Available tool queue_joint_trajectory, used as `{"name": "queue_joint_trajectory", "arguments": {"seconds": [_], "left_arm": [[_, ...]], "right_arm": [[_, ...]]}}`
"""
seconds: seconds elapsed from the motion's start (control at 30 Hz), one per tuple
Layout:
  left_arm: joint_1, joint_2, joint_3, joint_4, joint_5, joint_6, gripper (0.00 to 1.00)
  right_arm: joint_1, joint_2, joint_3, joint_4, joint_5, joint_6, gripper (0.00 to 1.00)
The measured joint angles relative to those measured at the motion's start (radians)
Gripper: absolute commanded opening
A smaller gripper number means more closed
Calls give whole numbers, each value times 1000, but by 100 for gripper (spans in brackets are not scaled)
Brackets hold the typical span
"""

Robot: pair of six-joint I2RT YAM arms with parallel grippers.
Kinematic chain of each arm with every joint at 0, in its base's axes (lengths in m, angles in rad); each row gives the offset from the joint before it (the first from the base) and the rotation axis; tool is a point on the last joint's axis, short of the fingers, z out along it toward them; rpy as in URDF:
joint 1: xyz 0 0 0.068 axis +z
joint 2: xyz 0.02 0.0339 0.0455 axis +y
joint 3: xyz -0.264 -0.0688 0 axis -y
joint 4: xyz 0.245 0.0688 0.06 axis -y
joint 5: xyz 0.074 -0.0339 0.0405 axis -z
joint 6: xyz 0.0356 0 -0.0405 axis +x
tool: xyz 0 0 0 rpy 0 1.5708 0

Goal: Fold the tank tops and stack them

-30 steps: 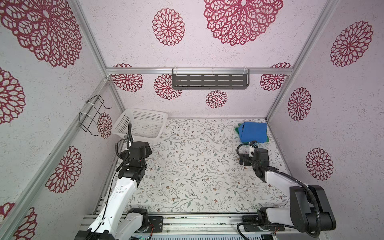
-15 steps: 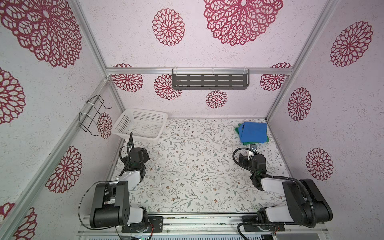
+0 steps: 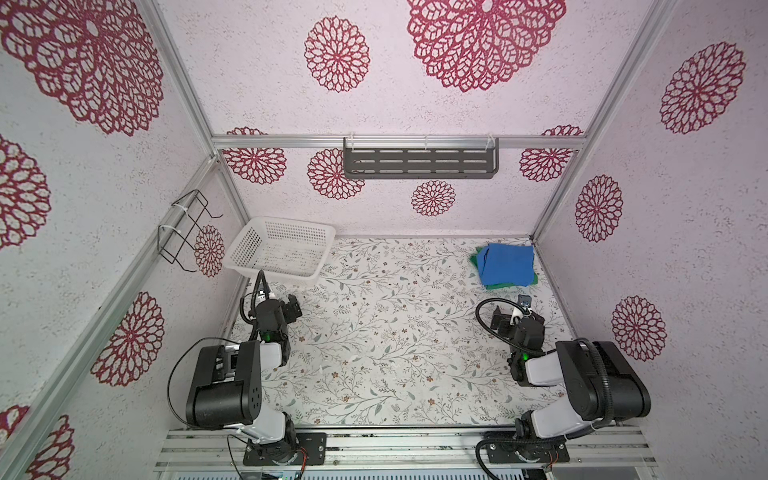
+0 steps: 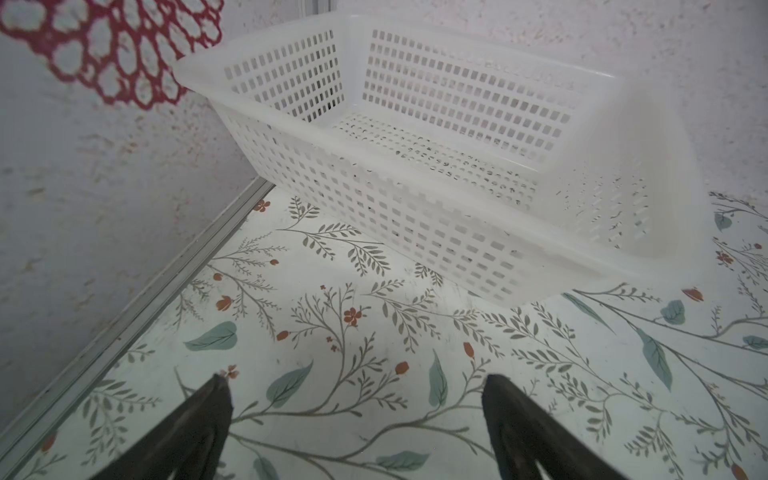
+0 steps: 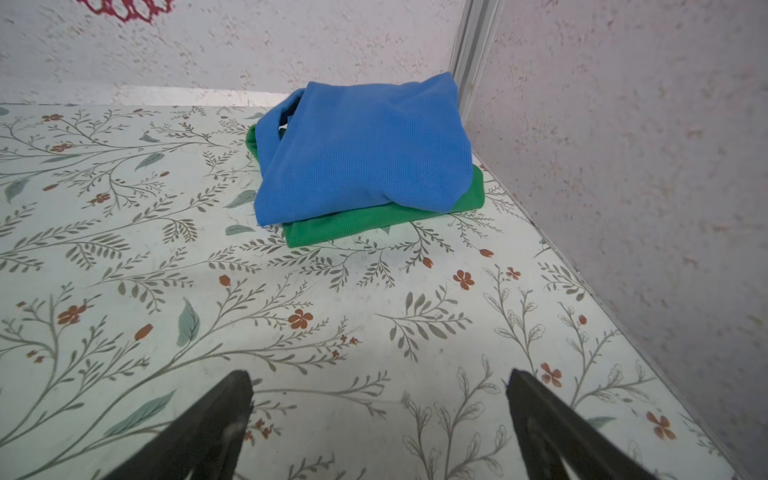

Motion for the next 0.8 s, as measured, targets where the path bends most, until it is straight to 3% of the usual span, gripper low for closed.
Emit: {"name": "queue_joint_trajectory", "arguments": {"seconds": [0.8], "left_arm": [[-3, 0, 0, 86, -16, 18, 97]], "right_arm": [[8, 0, 18, 13, -2, 6, 99]]}}
